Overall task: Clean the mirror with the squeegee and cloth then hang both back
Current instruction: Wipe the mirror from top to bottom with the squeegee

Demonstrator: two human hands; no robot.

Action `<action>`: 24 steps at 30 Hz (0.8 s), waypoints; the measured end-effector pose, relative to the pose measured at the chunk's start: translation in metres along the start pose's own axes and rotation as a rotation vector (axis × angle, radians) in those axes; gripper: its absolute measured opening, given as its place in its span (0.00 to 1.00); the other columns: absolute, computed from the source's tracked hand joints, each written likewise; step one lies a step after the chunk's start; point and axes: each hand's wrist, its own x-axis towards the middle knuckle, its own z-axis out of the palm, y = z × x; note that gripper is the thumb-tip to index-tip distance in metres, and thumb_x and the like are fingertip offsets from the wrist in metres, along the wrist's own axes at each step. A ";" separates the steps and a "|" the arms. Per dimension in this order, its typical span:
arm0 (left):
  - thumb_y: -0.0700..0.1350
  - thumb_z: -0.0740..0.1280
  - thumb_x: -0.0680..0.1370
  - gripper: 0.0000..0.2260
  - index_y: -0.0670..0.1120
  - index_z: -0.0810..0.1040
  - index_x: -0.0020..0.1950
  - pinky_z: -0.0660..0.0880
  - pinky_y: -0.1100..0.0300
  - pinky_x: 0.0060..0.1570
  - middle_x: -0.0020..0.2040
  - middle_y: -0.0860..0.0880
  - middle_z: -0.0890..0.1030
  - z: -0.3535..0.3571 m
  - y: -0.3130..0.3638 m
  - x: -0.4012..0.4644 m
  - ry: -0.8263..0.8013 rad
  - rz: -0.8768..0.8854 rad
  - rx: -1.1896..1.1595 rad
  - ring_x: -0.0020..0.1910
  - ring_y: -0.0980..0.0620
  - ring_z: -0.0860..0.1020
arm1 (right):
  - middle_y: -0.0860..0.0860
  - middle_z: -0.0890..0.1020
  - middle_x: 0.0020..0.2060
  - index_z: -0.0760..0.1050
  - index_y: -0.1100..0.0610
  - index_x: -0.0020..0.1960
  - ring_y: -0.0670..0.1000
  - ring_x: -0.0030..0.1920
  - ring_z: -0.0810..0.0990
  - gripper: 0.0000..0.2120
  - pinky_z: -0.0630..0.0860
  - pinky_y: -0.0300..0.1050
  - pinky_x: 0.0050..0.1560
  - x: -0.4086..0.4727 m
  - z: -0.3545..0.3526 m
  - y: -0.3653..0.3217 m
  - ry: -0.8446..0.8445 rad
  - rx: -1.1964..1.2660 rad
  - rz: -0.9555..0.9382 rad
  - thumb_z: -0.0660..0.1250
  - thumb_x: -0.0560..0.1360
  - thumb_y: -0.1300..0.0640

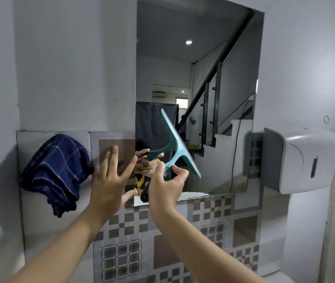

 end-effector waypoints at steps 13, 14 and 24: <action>0.63 0.75 0.57 0.52 0.50 0.56 0.75 0.69 0.35 0.58 0.75 0.35 0.53 0.005 -0.003 -0.008 -0.032 -0.007 -0.016 0.72 0.33 0.56 | 0.49 0.75 0.34 0.65 0.50 0.49 0.40 0.29 0.74 0.09 0.71 0.32 0.28 -0.017 -0.004 0.024 -0.091 -0.153 -0.177 0.67 0.77 0.56; 0.65 0.74 0.57 0.52 0.50 0.56 0.75 0.68 0.36 0.59 0.75 0.35 0.53 0.005 -0.003 -0.009 -0.029 0.000 -0.007 0.72 0.33 0.56 | 0.49 0.74 0.32 0.65 0.49 0.48 0.41 0.26 0.72 0.10 0.69 0.32 0.27 -0.015 -0.008 0.028 -0.093 -0.168 -0.206 0.67 0.76 0.56; 0.67 0.74 0.56 0.54 0.51 0.54 0.75 0.59 0.38 0.62 0.75 0.36 0.52 0.010 -0.003 -0.006 -0.070 -0.034 0.034 0.72 0.33 0.54 | 0.43 0.78 0.37 0.66 0.40 0.46 0.42 0.25 0.71 0.17 0.68 0.30 0.25 0.020 -0.064 0.034 -0.188 -0.438 -0.491 0.72 0.73 0.58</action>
